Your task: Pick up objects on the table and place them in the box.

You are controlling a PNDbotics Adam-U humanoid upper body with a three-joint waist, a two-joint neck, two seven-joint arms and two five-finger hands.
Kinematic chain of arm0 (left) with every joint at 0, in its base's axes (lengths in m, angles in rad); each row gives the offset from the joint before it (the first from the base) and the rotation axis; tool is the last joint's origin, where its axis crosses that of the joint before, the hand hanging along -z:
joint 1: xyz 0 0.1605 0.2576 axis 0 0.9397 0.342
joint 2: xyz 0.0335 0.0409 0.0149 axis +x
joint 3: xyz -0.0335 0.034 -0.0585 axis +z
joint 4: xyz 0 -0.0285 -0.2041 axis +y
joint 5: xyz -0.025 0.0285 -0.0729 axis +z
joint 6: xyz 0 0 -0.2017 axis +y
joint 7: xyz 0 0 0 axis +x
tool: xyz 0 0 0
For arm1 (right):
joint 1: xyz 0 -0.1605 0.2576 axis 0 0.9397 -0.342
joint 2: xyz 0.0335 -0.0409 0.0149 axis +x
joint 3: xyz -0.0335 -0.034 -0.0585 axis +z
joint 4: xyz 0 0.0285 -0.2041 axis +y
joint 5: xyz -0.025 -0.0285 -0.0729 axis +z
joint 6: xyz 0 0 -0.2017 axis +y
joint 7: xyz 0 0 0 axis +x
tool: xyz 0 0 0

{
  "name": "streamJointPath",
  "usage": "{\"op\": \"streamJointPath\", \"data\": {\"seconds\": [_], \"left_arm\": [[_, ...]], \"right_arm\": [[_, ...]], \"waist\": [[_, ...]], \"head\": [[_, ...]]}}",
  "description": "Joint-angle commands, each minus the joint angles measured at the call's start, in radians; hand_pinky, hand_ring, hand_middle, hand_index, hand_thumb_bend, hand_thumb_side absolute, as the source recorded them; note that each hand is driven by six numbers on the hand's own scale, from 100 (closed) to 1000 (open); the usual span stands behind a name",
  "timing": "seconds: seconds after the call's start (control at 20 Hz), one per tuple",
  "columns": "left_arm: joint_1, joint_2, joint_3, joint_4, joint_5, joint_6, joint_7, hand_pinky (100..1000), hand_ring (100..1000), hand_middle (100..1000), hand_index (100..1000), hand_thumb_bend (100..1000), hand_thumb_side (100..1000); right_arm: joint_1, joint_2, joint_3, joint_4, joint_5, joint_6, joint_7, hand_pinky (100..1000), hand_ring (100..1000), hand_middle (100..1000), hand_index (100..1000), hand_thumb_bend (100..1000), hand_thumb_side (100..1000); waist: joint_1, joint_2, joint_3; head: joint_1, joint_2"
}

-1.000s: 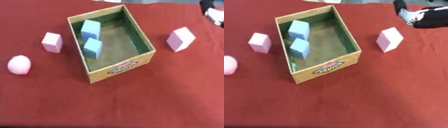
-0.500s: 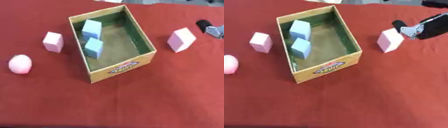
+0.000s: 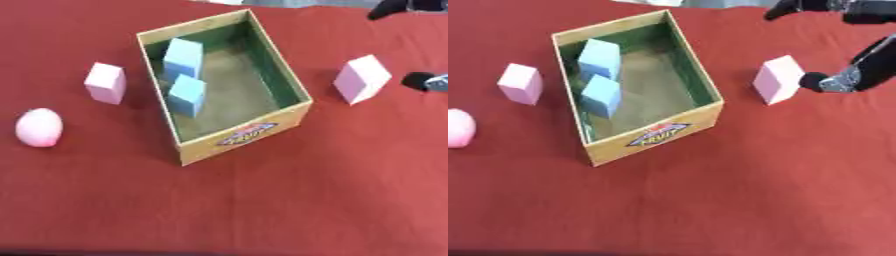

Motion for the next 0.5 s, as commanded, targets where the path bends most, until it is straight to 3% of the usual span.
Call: {"op": "streamJointPath", "data": {"seconds": [0.05, 0.25, 0.5], "left_arm": [[-0.005, 0.028, -0.001, -0.015, 0.006, 0.001, -0.008, 859, 725, 663, 801, 313, 738], [-0.006, 0.026, -0.003, -0.015, 0.010, 0.002, -0.013, 859, 723, 664, 801, 311, 739], [-0.008, 0.024, -0.005, -0.015, 0.013, 0.003, -0.018, 859, 721, 662, 801, 310, 740]], "right_arm": [[-0.020, -0.032, 0.003, 0.022, 0.020, 0.001, 0.022, 930, 969, 918, 991, 391, 183], [-0.035, -0.020, 0.023, 0.054, 0.063, 0.004, 0.034, 933, 973, 927, 998, 434, 193], [-0.057, 0.003, 0.051, 0.116, 0.100, -0.008, 0.028, 931, 969, 921, 996, 405, 205]], "waist": [[-0.008, -0.031, 0.001], [-0.007, -0.030, 0.005], [-0.006, -0.026, 0.008]], "head": [[-0.004, 0.000], [-0.008, -0.001], [-0.013, -0.004]]}}
